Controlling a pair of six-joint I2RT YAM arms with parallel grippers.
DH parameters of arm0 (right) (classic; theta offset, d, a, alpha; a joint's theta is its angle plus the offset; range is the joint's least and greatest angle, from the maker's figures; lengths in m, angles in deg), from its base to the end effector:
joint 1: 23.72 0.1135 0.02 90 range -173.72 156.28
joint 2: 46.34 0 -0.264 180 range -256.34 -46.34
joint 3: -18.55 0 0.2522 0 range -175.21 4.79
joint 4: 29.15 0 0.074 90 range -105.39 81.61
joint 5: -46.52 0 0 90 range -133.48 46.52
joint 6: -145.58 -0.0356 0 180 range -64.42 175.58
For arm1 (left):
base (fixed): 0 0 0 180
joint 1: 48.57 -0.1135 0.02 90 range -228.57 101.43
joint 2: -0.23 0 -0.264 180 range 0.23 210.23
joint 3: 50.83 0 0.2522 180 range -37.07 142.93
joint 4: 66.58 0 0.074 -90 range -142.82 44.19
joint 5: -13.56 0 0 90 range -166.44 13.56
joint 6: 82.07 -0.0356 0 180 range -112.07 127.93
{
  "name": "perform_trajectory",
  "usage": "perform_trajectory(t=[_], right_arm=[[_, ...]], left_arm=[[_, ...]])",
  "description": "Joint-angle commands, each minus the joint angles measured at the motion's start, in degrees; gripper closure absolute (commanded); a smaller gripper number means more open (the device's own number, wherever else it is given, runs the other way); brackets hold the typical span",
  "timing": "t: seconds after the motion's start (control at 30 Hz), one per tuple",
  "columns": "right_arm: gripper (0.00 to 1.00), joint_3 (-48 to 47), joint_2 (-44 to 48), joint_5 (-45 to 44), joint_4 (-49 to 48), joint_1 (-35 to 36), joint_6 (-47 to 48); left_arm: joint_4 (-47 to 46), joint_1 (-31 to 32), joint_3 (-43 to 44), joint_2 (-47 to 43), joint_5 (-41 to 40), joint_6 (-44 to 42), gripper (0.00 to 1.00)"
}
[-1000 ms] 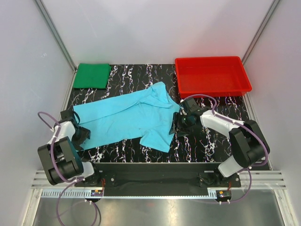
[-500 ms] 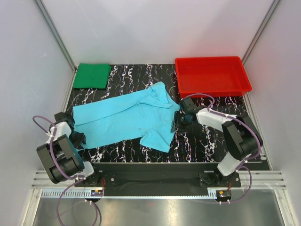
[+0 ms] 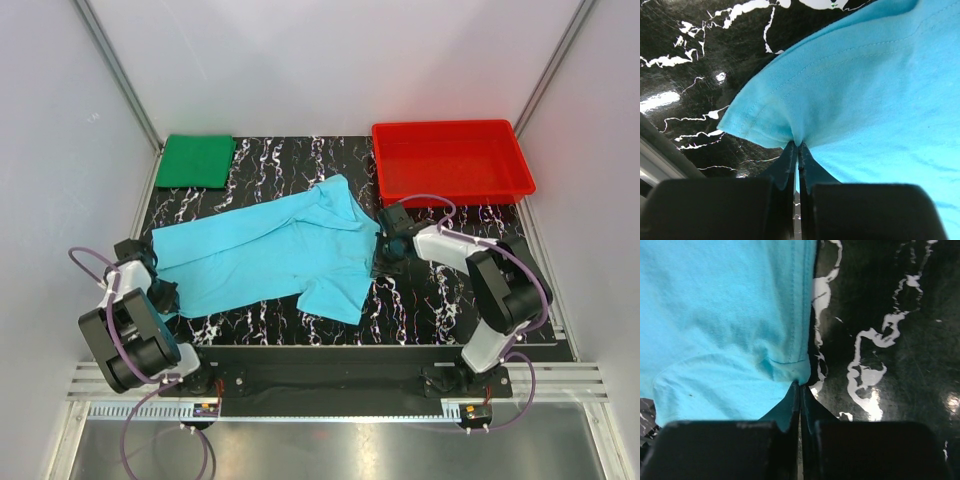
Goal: Fold and stack the t-shirts
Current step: Fold the tshirt
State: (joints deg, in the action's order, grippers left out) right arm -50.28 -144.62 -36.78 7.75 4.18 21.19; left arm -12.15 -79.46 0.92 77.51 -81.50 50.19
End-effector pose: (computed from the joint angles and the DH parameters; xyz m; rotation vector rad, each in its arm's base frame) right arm 0.2822 0.1541 0.1506 0.1249 2.8117 0.4457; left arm 0.1773 0.1098 0.1545 -1.7711 2.3677 0.1043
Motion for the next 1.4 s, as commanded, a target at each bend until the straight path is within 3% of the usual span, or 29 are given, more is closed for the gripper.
perform_trajectory(t=[0.0,0.3,0.47,0.53,0.57,0.63,0.7,0.87,0.97,1.0,1.03,1.1,1.23,1.37], right_arm=[[1.00,1.53,2.74,-6.52,4.10,-0.13,-2.78],[1.00,14.35,19.78,-11.97,13.51,-0.13,-14.20],[0.97,18.77,29.01,-9.78,15.80,-0.13,-15.71],[0.83,19.56,32.08,-8.03,15.45,-0.13,-14.48],[0.66,19.13,32.88,-7.93,15.88,-0.13,-12.39],[0.54,16.58,34.73,-7.58,16.42,-0.13,-9.13],[0.41,12.47,34.48,-8.19,16.59,-0.04,-2.21],[0.36,0.07,25.62,-9.33,13.78,-0.21,7.90],[0.44,-10.65,15.69,-9.34,15.71,-0.74,13.01],[0.47,-15.37,11.75,-8.55,16.93,-1.35,13.73],[0.59,-17.16,10.23,-8.02,17.12,-1.71,14.26],[0.68,-19.90,6.98,-4.53,16.25,-3.28,15.05],[0.68,-21.39,3.72,0.32,15.01,-5.75,15.67],[0.64,-22.97,0.99,2.26,15.27,-5.84,16.90]], left_arm=[[-6.13,-0.04,-4.86,2.27,1.54,0.90,1.00],[-4.72,1.89,-6.27,2.44,2.78,2.30,0.97],[0.98,2.86,-5.74,-2.10,2.51,6.33,0.64],[4.75,2.86,-4.87,-4.84,0.77,8.35,0.40],[6.43,2.86,-4.43,-7.99,0.14,8.97,0.30],[11.59,2.77,-1.63,-10.64,-3.01,10.38,0.16],[13.73,3.03,1.62,-9.60,-4.69,8.82,0.15],[11.98,3.56,10.15,-7.59,-6.54,3.80,0.25],[6.98,4.26,14.90,-4.26,-1.55,-4.27,0.41],[6.28,4.61,16.48,-3.28,1.17,-5.94,0.42],[4.09,4.70,16.75,-2.40,3.19,-8.05,0.44],[2.85,4.70,17.20,0.50,7.67,-8.51,0.49],[-2.07,4.79,17.02,6.47,16.73,-9.56,0.51],[-2.87,4.79,20.70,12.27,15.36,-11.76,0.60]])
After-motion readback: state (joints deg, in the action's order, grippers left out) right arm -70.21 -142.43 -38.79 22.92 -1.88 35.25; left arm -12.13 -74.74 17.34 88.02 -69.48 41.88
